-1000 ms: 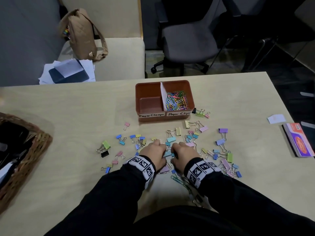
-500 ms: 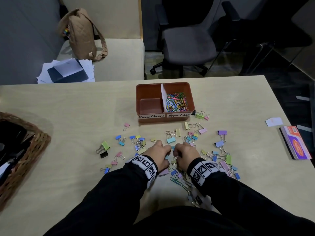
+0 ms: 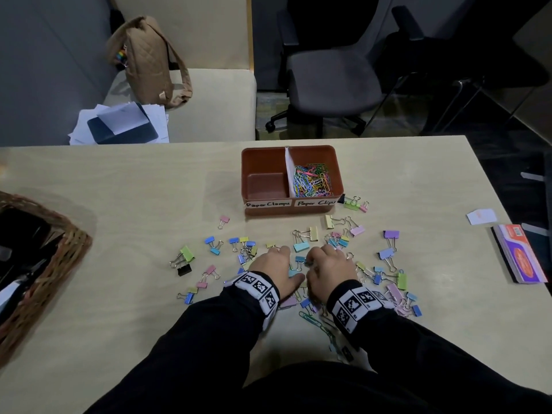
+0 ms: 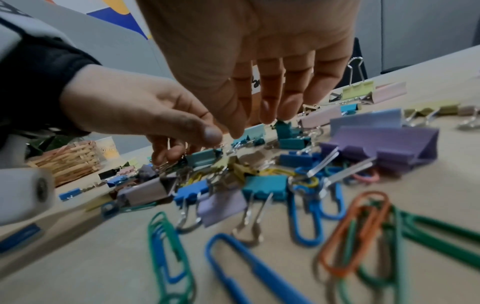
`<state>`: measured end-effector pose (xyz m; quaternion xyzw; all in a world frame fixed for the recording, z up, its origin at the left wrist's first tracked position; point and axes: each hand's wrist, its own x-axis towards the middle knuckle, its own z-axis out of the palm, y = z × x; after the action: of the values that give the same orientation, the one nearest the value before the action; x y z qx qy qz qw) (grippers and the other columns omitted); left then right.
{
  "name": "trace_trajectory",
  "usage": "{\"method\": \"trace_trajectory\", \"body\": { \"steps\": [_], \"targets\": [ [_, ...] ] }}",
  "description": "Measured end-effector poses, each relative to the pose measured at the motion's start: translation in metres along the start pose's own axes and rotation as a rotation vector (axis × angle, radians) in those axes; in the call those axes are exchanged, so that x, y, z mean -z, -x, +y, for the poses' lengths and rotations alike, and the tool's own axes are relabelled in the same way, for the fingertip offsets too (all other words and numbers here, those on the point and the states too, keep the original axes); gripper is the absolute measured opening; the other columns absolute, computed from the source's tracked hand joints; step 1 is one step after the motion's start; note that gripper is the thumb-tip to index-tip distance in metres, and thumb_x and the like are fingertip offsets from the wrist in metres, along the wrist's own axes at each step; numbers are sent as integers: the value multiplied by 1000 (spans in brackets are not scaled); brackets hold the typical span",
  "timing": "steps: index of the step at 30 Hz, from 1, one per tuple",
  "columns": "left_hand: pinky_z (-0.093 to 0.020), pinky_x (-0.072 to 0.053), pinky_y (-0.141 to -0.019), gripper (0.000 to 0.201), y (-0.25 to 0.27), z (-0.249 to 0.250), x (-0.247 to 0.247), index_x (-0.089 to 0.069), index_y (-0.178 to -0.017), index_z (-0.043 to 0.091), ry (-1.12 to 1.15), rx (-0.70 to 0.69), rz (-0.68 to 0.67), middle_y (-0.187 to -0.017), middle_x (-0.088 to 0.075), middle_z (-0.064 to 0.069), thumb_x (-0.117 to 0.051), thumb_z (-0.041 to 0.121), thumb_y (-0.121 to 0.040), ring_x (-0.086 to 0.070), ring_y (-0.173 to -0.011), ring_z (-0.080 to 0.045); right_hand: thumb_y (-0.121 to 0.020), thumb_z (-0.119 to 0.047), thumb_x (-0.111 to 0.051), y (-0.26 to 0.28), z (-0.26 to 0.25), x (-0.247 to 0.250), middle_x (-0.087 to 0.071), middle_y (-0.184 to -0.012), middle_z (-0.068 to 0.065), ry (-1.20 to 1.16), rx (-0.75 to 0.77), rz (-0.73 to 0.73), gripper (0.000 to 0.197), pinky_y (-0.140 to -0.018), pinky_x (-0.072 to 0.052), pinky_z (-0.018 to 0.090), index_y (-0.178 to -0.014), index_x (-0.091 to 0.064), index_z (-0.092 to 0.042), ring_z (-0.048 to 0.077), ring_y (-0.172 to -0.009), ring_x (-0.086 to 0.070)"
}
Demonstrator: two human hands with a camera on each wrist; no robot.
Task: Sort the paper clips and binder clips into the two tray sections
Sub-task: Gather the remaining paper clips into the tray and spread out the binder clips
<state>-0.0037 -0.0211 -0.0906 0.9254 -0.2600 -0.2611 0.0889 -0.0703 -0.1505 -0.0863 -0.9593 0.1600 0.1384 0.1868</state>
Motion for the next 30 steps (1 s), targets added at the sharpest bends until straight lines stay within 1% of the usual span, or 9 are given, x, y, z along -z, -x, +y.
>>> {"method": "trace_trajectory", "body": {
  "steps": [4,7,10,12,16,20,24,27,30],
  "targets": [
    [-33,-43,-69,49,-4,9,3,-41,-118,13,35,39,-24,-108,-58,-12,-62,36,-80,-60,-94,-31,-88,-21,-52,6,4,0,-55,-108,-3,-13,-12,-17,16,-94,-36,36,-104,-54,-23,21,-105,-49],
    [-33,-45,-70,45,0,6,8,-41,-112,14,132,73,-22,-104,-53,-9,-64,29,-76,-57,-92,-29,-87,-16,-52,5,10,-2,-58,-103,-2,-55,23,-13,15,-90,-40,34,-101,-56,-21,22,-101,-53],
    [-32,-46,-73,38,7,-12,16,-41,-102,19,239,105,48,-101,-46,-2,-67,25,-75,-52,-88,-21,-87,-6,-52,0,8,-6,-60,-100,1,-131,147,-47,21,-84,-46,31,-101,-62,-17,22,-99,-54],
    [-30,-43,-72,35,13,-30,21,-41,-98,21,263,130,106,-99,-45,1,-67,23,-76,-50,-86,-19,-86,-2,-55,-6,3,-11,-62,-100,-1,-106,265,-47,27,-83,-48,33,-104,-66,-20,21,-98,-54],
    [-29,-43,-78,30,24,-62,23,-47,-105,21,181,187,128,-107,-48,0,-65,22,-81,-47,-97,-18,-78,-1,-68,-19,-6,-18,-61,-101,-6,85,419,-37,43,-72,-48,33,-109,-65,-30,21,-93,-53],
    [-33,-46,-88,18,34,-64,11,-57,-106,24,143,65,137,-111,-50,3,-57,20,-89,-48,-107,-17,-86,-7,-58,-22,-9,-12,-58,-107,-2,246,485,-84,31,-83,-42,35,-111,-65,-24,23,-101,-49],
    [-32,-48,-86,22,40,-51,-2,-59,-112,31,100,-24,86,-107,-54,7,-58,38,-90,-52,-104,-15,-90,-10,-54,-26,-11,-8,-62,-106,3,294,449,-162,21,-87,-42,33,-108,-64,-16,24,-102,-50],
    [-31,-49,-85,30,39,-50,-2,-58,-115,30,100,-8,61,-107,-53,6,-57,45,-90,-52,-102,-15,-86,-16,-62,-30,-15,-4,-60,-113,3,368,392,-220,28,-92,-41,34,-114,-59,-17,23,-108,-50],
    [-31,-49,-82,33,39,-51,1,-58,-118,26,40,-63,20,-110,-52,1,-55,44,-91,-54,-103,-19,-82,-20,-65,-32,-22,-2,-55,-116,3,423,316,-259,36,-96,-42,39,-116,-55,-16,24,-112,-49]
  ]
}}
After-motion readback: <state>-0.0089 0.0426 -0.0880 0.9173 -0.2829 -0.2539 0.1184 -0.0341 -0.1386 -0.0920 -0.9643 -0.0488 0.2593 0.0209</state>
